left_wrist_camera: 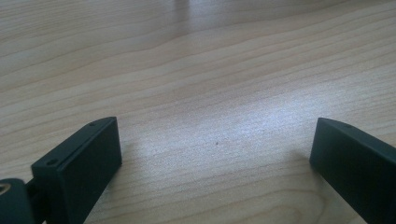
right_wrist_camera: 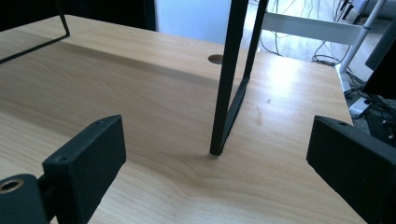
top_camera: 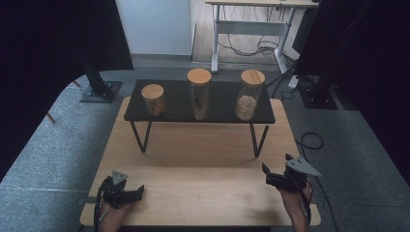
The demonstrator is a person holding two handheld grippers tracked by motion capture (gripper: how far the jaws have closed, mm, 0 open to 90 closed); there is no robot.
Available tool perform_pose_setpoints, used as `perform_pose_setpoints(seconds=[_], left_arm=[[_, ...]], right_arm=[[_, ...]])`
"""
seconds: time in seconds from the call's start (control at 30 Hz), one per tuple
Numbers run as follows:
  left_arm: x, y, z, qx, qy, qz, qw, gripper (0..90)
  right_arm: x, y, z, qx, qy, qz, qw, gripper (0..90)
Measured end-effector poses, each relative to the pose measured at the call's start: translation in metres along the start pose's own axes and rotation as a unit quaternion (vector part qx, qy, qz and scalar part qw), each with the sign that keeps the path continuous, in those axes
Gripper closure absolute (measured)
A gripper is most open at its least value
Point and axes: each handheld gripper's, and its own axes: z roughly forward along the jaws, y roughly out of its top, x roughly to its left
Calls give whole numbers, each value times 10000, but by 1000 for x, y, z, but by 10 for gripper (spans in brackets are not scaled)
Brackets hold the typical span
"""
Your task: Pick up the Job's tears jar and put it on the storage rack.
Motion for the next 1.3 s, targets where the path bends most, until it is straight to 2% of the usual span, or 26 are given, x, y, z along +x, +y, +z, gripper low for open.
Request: perform_pose_setpoints(seconds=[0.7,1.3], left_arm=[[0,0,0,11,-3,18,10000,19],[0,0,0,11,-4,16,10000,19]], right_arm=[[1,-24,1,178,-146,101,9997,44],[4,-42,6,440,-290,17,9986,46]])
